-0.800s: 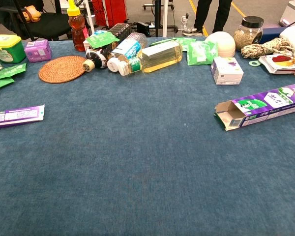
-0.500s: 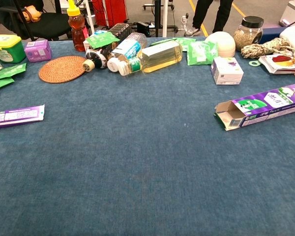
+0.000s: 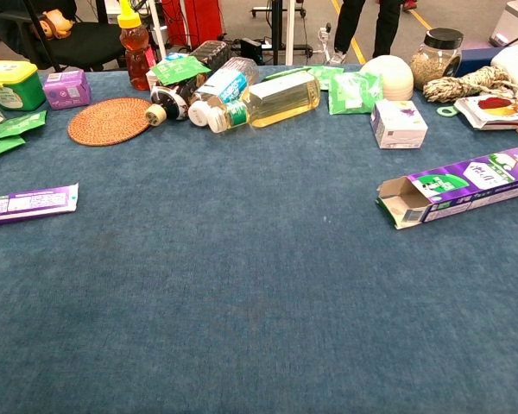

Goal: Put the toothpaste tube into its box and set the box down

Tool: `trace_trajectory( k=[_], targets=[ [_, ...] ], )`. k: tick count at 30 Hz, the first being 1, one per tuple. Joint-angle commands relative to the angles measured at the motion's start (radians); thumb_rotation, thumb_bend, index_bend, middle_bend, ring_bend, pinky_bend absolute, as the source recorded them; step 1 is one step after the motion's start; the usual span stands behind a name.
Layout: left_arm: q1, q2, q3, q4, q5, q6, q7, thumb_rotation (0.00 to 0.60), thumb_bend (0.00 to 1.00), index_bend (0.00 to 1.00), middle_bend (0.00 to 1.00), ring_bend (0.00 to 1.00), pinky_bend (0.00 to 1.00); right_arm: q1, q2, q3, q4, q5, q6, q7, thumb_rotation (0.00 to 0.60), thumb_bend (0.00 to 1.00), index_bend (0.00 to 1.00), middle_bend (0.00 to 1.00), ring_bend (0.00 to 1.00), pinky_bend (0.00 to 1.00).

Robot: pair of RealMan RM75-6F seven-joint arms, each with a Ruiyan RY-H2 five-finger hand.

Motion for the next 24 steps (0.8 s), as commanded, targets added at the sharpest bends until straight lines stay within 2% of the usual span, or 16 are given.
trace_trajectory(
  k=[1,2,8,13,24],
  targets=[
    [-0.045,-0.014,-0.004,0.047,-0.021,-0.084,-0.085,0.600,0.05,0.00,0.00,0.00,0.01,0.000,0.004,0.000,0.001,0.001,0.004,0.009,0.600,0.00,0.00,0.00,0.00,0.00],
    [-0.057,0.001,0.013,0.048,-0.012,-0.120,-0.094,0.600,0.05,0.00,0.00,0.00,0.01,-0.002,0.006,0.001,0.000,0.000,0.009,0.014,0.600,0.00,0.00,0.00,0.00,0.00],
    [-0.076,0.064,0.063,-0.003,0.019,-0.180,-0.070,0.600,0.05,0.00,0.00,0.00,0.02,-0.001,0.007,-0.001,0.000,-0.002,0.006,0.017,0.600,0.00,0.00,0.00,0.00,0.00],
    [-0.085,0.074,0.072,-0.038,0.003,-0.200,-0.021,0.600,0.05,0.00,0.00,0.00,0.18,-0.001,0.004,-0.005,0.000,-0.010,0.003,0.010,0.600,0.00,0.00,0.00,0.00,0.00],
    [-0.188,0.062,0.063,-0.092,-0.079,-0.377,0.064,0.600,0.05,0.04,0.00,0.00,0.22,0.000,-0.001,-0.003,-0.003,-0.005,-0.003,-0.002,0.600,0.00,0.00,0.00,0.00,0.00]
  ],
)
